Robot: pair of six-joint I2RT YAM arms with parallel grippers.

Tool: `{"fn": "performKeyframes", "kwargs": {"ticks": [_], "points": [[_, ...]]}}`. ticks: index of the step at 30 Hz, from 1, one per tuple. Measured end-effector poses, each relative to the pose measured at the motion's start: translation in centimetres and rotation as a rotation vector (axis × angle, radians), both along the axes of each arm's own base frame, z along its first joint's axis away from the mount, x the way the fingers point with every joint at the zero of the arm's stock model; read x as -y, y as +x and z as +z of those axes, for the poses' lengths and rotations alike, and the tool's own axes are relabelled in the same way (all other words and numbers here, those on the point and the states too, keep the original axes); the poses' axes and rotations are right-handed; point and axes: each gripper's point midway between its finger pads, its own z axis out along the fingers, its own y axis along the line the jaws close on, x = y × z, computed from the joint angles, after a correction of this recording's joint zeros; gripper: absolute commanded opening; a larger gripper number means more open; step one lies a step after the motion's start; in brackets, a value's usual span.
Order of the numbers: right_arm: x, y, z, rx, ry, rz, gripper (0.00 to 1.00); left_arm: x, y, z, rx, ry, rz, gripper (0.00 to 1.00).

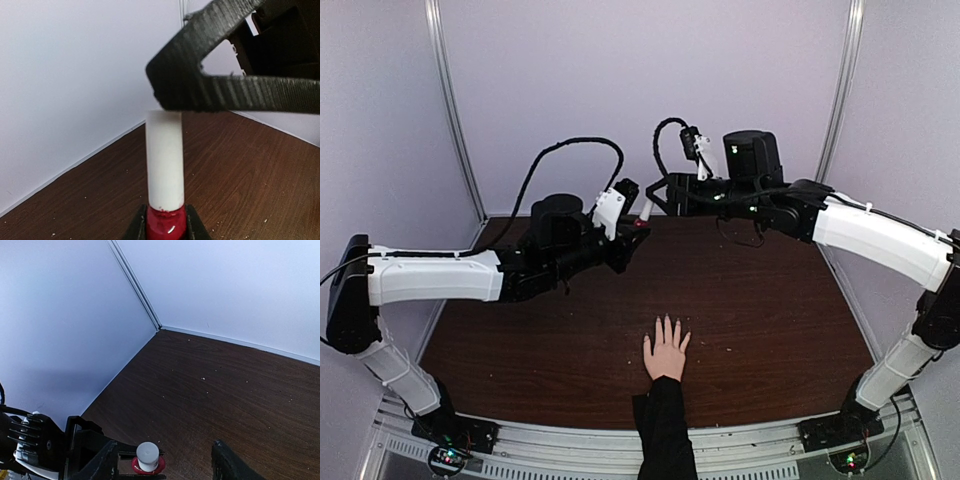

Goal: Paint the nails
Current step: Unscrew the nail polish bottle cap from the nail polish bottle.

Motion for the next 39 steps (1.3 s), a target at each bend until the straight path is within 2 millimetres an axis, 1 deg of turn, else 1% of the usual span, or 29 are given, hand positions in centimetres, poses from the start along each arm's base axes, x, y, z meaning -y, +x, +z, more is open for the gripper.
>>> {"fn": "performKeyframes", "kwargs": {"ticks": [1,5,9,10,11,13,21,25,29,33,35,39], "points": [[-0.1,0.0,-0.1,-0.002,0.000,-0.003,0.61,0.1,0.1,-0.1,0.002,0.004,0.006,0.00],[-0.4,0.5,-1.2,-0.023,-0.012,-0.019,0.54,0.2,0.3,-0.5,0.002,0.020,0.019,0.00],[-0.6,1.0,-2.3,-0.052,-0.019,-0.034,0.43,0.3,0.4,-0.5,0.004,0.027,0.025,0.00],[-0.7,1.0,-2.5,-0.054,-0.019,-0.035,0.42,0.3,0.4,-0.6,0.003,0.032,0.028,0.00],[-0.7,1.1,-2.5,-0.058,-0.017,-0.036,0.41,0.2,0.4,-0.8,0.000,0.037,0.031,0.00],[-0.9,1.0,-2.6,-0.064,-0.014,-0.034,0.37,0.2,0.4,-0.9,0.000,0.043,0.034,0.00],[-1.6,0.6,-2.1,-0.066,0.008,-0.012,0.10,0.3,0.6,-0.7,0.003,0.051,0.041,0.00],[-1.8,0.4,-1.9,-0.065,0.015,0.006,0.00,0.3,0.5,-0.7,0.004,0.049,0.039,0.00],[-2.1,0.2,-1.8,-0.053,0.013,0.032,0.00,0.6,0.3,-0.5,-0.001,0.032,0.011,0.00],[-2.0,-0.4,-1.1,-0.018,-0.003,0.081,0.00,1.1,-0.2,-0.1,-0.012,-0.015,-0.064,0.00],[-1.8,-0.8,-0.5,0.009,-0.009,0.104,0.00,1.5,-0.6,0.5,-0.017,-0.050,-0.118,0.00],[-1.1,-2.6,1.4,0.073,-0.009,0.171,0.00,2.2,-2.1,2.3,-0.014,-0.118,-0.237,0.00]]}}
